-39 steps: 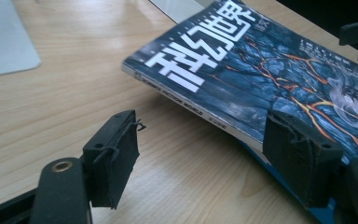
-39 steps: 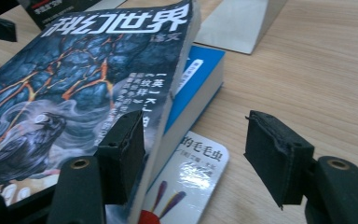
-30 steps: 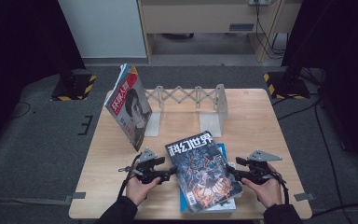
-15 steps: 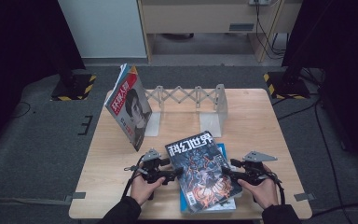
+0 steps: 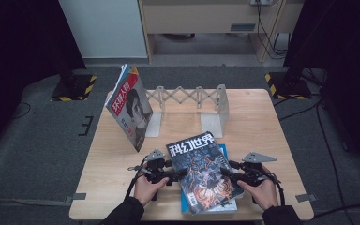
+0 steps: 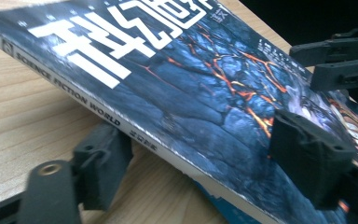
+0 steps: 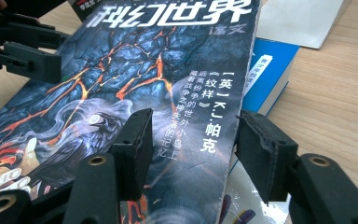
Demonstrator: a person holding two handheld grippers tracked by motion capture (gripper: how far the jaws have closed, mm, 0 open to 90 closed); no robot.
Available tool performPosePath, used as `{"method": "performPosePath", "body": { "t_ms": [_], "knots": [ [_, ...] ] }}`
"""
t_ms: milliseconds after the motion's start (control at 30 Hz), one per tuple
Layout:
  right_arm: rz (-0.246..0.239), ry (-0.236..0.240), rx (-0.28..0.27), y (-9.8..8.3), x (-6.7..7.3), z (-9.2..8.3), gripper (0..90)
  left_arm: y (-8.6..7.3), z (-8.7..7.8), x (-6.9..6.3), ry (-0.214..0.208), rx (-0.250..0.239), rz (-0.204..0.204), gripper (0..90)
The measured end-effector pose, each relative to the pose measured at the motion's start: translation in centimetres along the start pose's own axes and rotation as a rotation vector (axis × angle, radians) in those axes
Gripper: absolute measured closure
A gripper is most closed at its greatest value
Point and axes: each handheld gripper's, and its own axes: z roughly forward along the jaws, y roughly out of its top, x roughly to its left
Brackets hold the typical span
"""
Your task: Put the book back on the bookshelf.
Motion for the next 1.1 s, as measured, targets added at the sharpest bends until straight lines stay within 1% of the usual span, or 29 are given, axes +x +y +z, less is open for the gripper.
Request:
{"method": "performPosePath", "body": {
  "t_ms": [33,100,167,233,333,367,400,433,500,600,733,800,900,1000,1033,1067,1100],
  "knots": [
    [-0.003,0.001,-0.001,0.0,0.0,0.0,46.1,0.1,-0.1,-0.2,0.003,-0.001,0.011,30.4],
    [0.009,0.001,0.000,-0.1,-0.1,0.0,45.9,0.4,-0.2,-0.8,0.003,-0.017,0.049,34.4],
    [0.013,0.003,-0.002,-0.1,-0.1,0.0,45.9,0.6,-0.2,-1.0,-0.012,-0.023,0.041,38.0],
    [0.011,0.005,-0.003,-0.1,-0.2,0.0,46.0,0.7,-0.1,-1.0,-0.019,-0.021,0.038,38.2],
    [-0.002,0.006,-0.002,-0.1,-0.2,0.0,45.9,0.8,0.0,-0.7,-0.036,-0.021,0.005,38.4],
    [-0.003,0.007,-0.002,-0.1,-0.2,0.0,45.9,0.8,0.0,-0.6,-0.034,-0.015,0.005,38.3],
    [-0.003,0.008,-0.002,-0.1,-0.2,0.0,45.9,0.7,0.1,-0.6,-0.022,-0.009,0.016,38.9],
    [-0.003,0.007,-0.002,-0.1,-0.2,0.0,45.9,0.7,0.0,-0.6,-0.018,-0.003,0.019,41.2],
    [-0.004,0.008,-0.002,-0.1,-0.2,0.0,45.7,0.7,-0.1,-0.7,-0.022,-0.006,0.009,44.6],
    [-0.007,0.009,-0.005,-0.1,-0.2,0.0,43.8,0.5,-0.1,-1.0,-0.008,-0.011,0.019,46.3],
    [-0.015,0.008,-0.004,-0.1,0.0,0.1,42.9,0.2,-0.3,-1.5,0.007,-0.019,0.012,48.0],
    [-0.019,0.008,-0.004,-0.1,0.0,0.1,42.8,0.0,-0.5,-1.8,0.011,-0.016,0.004,48.3],
    [-0.024,0.010,-0.002,-0.1,0.0,0.1,42.9,-0.4,-0.9,-2.3,0.001,-0.006,-0.013,48.2],
    [-0.030,0.010,-0.002,-0.1,0.1,0.1,42.8,-0.5,-1.1,-2.0,-0.022,0.023,-0.031,46.3],
    [-0.031,0.009,-0.002,-0.1,0.1,0.1,42.8,-0.3,-1.1,-1.8,-0.014,0.042,-0.027,43.0],
    [-0.031,0.009,-0.002,-0.1,0.1,0.1,42.5,-0.2,-1.1,-1.5,-0.002,0.061,-0.026,37.2],
    [-0.033,0.008,-0.002,-0.1,0.1,0.1,42.4,0.0,-1.0,-1.1,0.008,0.066,-0.033,34.4]
  ]
}}
